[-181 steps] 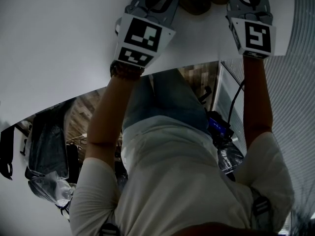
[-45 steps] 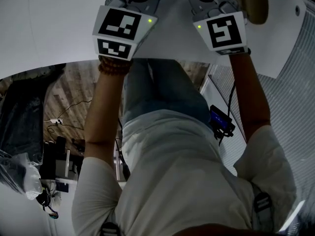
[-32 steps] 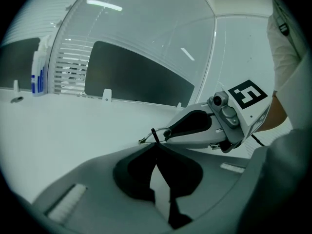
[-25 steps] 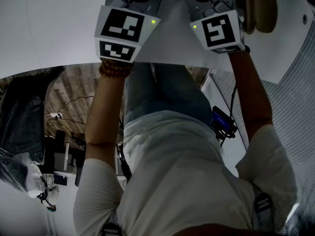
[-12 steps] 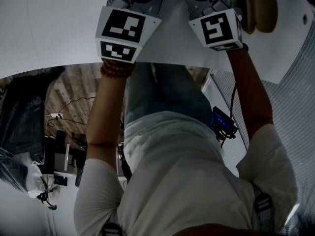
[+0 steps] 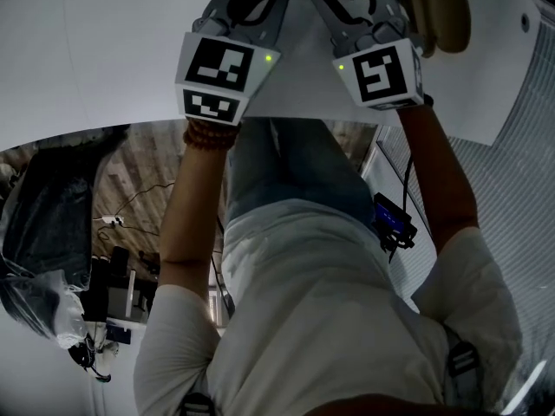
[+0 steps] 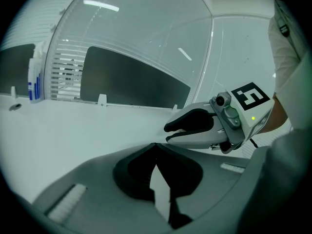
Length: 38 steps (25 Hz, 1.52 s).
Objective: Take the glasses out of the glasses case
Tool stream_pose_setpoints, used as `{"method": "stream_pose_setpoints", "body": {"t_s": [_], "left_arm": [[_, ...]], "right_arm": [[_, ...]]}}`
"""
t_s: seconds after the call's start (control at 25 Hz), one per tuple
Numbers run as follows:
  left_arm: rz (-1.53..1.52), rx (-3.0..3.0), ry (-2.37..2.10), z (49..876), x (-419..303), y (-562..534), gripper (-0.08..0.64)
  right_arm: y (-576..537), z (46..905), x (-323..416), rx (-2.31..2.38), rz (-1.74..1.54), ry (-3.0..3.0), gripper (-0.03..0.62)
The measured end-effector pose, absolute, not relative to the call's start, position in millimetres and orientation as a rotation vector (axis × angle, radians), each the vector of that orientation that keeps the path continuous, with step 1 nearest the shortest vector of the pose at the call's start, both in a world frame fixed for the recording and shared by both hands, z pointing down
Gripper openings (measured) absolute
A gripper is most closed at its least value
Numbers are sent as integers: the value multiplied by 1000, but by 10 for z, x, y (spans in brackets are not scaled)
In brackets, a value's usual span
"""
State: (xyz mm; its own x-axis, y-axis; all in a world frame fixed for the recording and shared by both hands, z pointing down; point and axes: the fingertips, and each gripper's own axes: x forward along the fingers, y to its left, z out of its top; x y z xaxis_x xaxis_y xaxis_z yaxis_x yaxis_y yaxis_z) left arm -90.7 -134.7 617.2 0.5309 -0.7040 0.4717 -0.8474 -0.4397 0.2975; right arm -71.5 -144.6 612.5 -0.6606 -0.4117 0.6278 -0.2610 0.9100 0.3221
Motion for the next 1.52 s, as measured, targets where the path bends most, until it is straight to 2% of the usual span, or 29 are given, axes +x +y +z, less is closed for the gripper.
{"method": "stream_pose_setpoints", "body": {"t_s": [0.72,1.16,1.52], "left_arm": [[237,2451,-1231,4687,-495,-1410,2],[39,2548,-1202,3457,-377,-1038,2],[-29,2659,-1116,2844,-115,-596,2]], "right_arm": [[-1495,4283,-74,872,-270,-2482,3],[-1037,3119,149,1108,-184,-2693,2],[-560,2490,301,1192,-166,-2785,2]]}}
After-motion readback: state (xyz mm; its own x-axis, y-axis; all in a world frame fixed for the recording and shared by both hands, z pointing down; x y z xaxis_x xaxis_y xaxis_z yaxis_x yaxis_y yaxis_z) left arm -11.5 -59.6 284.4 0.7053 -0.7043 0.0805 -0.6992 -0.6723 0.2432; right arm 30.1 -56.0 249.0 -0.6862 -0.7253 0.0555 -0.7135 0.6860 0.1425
